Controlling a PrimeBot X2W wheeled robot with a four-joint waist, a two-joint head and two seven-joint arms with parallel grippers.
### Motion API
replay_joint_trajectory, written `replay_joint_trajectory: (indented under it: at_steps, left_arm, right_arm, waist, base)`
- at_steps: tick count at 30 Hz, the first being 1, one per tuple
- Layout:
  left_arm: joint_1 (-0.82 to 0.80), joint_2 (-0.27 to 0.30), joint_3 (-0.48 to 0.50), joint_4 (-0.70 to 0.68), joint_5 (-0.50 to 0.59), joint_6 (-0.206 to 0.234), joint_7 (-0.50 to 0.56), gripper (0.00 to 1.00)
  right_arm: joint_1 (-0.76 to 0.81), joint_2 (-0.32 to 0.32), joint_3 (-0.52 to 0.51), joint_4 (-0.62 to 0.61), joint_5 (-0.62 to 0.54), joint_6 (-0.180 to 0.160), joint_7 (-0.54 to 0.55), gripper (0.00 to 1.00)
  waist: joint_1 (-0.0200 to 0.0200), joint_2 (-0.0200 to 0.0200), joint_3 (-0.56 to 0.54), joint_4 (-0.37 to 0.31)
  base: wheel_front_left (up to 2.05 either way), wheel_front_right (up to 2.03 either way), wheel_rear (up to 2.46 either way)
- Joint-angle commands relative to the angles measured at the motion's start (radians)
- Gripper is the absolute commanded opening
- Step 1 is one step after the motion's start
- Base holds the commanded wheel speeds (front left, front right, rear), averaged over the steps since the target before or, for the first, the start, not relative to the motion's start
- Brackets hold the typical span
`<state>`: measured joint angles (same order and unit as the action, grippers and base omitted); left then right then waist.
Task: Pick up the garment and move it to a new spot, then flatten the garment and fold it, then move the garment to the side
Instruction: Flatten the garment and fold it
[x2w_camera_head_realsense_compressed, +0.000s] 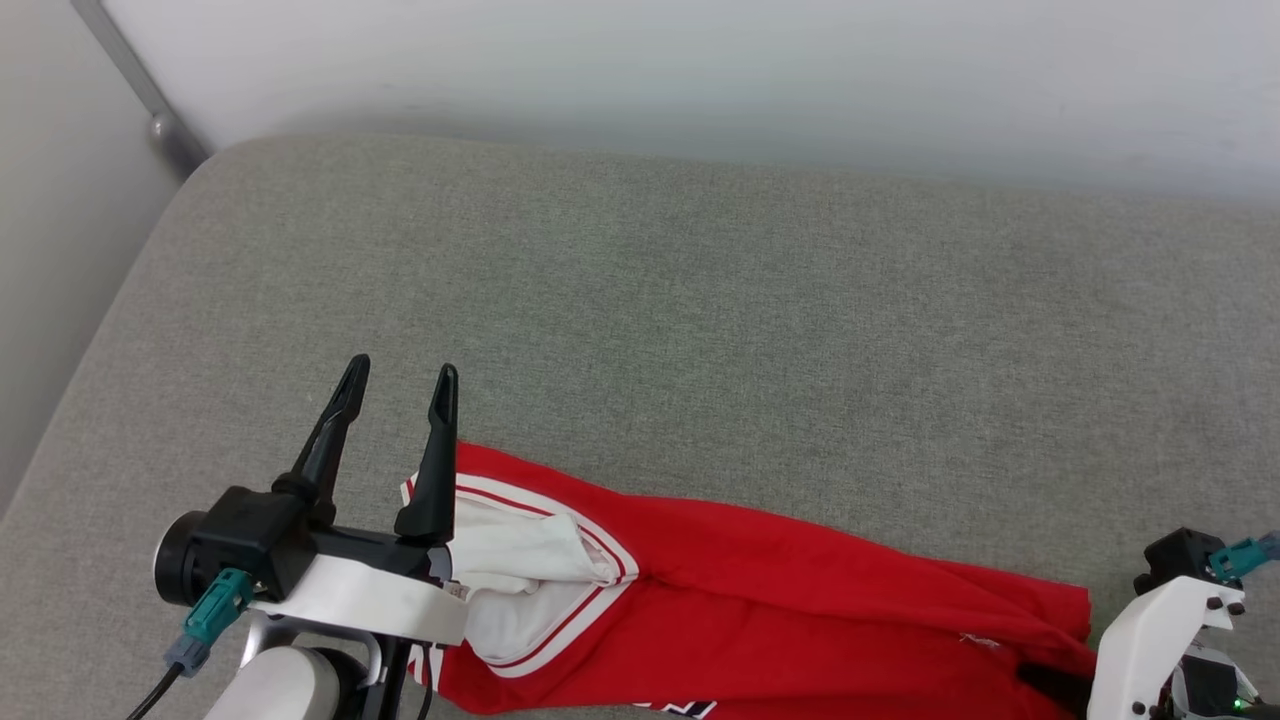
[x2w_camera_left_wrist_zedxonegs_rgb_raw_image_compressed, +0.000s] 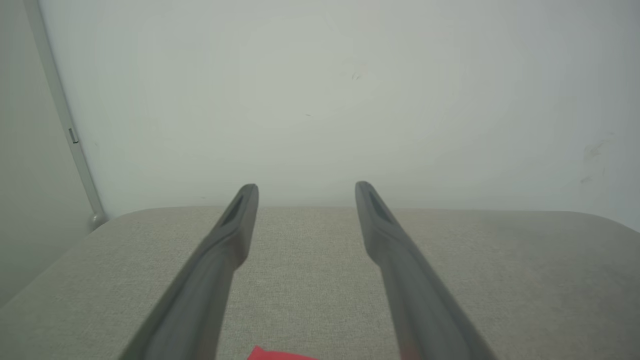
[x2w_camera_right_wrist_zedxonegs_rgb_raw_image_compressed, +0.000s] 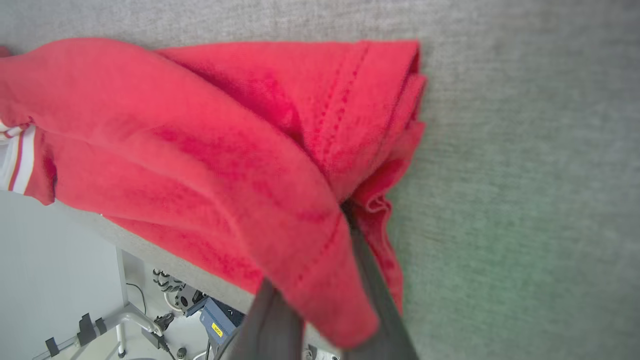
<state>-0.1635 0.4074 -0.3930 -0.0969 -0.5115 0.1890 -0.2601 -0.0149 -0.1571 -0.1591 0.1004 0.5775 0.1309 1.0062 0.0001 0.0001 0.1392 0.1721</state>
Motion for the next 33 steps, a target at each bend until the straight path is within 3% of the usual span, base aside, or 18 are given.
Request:
replay_joint_trajectory:
  at_steps: [1,10,17,27,33]
  left_arm:
    - [0.002,-0.002,-0.002,0.004,0.004,-0.002,-0.005,1.00]
    - [0.031,0.010,0.005,0.017,0.002,0.010,-0.005,1.00]
    - [0.068,0.027,0.017,0.000,-0.003,0.033,0.009,1.00]
    - [0.122,0.044,0.020,-0.032,-0.011,0.065,0.037,1.00]
    - [0.135,0.050,0.019,-0.040,-0.017,0.071,0.047,1.00]
  right_arm:
    - [-0.004,-0.007,0.016,0.017,0.011,0.000,-0.007,0.00]
    - [-0.010,-0.086,0.043,-0.049,0.054,0.000,-0.089,0.00]
    - [0.020,-0.141,-0.036,-0.053,0.025,0.000,-0.122,0.00]
    - [0.024,-0.100,-0.297,-0.073,-0.022,0.000,-0.067,0.00]
    - [-0.018,0.033,-0.336,-0.112,0.090,0.000,0.118,0.00]
  waist:
    - [-0.0001,-0.0001,-0.003,0.001]
    - [-0.0001,-0.0001,-0.044,-0.010]
    - [-0.0001,-0.0001,-0.086,-0.045]
    - [-0.0001,-0.0001,-0.123,-0.092]
    - [-0.0001,-0.0001,-0.142,-0.107]
  base:
    - [0.00,0.00,0.00]
    - [0.00,0.00,0.00]
    - [0.00,0.00,0.00]
    - [0.00,0.00,0.00]
    - [0.00,0.00,0.00]
